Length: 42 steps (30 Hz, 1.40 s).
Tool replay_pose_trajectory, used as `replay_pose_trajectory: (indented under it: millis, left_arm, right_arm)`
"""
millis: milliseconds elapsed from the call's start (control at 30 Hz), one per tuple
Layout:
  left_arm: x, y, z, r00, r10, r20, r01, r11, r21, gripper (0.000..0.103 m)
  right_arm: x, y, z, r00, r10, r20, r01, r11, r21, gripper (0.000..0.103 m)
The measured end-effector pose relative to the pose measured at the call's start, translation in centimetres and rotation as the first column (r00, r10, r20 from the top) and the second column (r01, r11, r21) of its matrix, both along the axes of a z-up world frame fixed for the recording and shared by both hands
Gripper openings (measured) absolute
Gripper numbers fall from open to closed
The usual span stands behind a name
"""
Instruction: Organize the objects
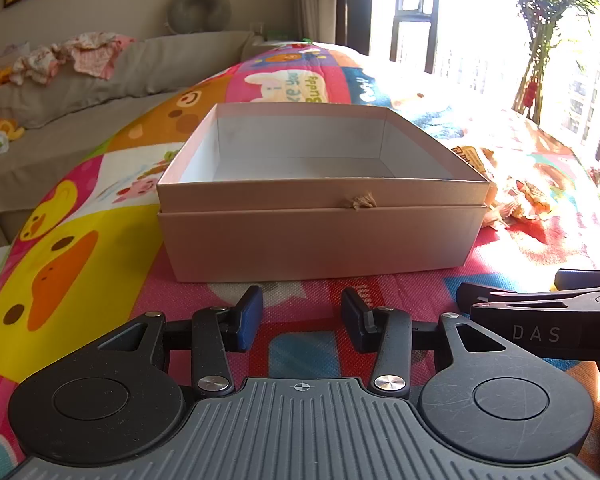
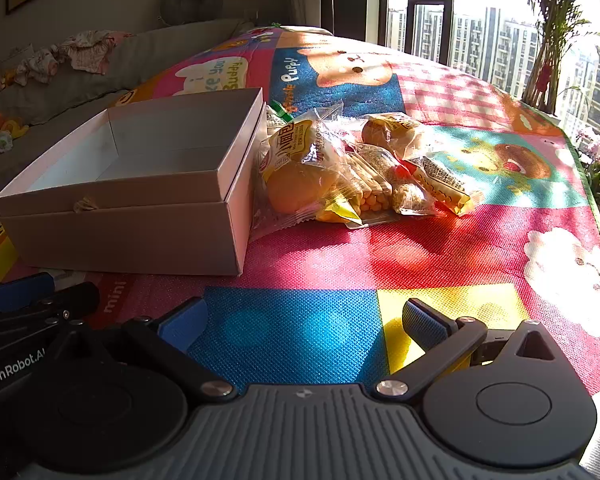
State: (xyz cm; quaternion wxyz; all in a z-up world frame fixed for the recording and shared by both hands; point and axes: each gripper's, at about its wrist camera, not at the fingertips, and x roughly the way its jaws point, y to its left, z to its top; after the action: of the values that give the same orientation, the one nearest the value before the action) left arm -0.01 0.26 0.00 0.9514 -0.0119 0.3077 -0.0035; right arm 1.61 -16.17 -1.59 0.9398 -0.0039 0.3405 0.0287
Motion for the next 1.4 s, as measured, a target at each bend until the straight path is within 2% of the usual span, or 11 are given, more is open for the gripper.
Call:
replay_pose_trajectory:
  millis: [1400]
  left_arm:
    - [0.13,0.01,-0.1,1.0,0.001,-0.001,-0.001,1.0,-0.006,0.047]
  right_arm:
    - [-0.3,0.24,0.19,1.0,0.001,-0.001,-0.001,1.0,0.002,0.103]
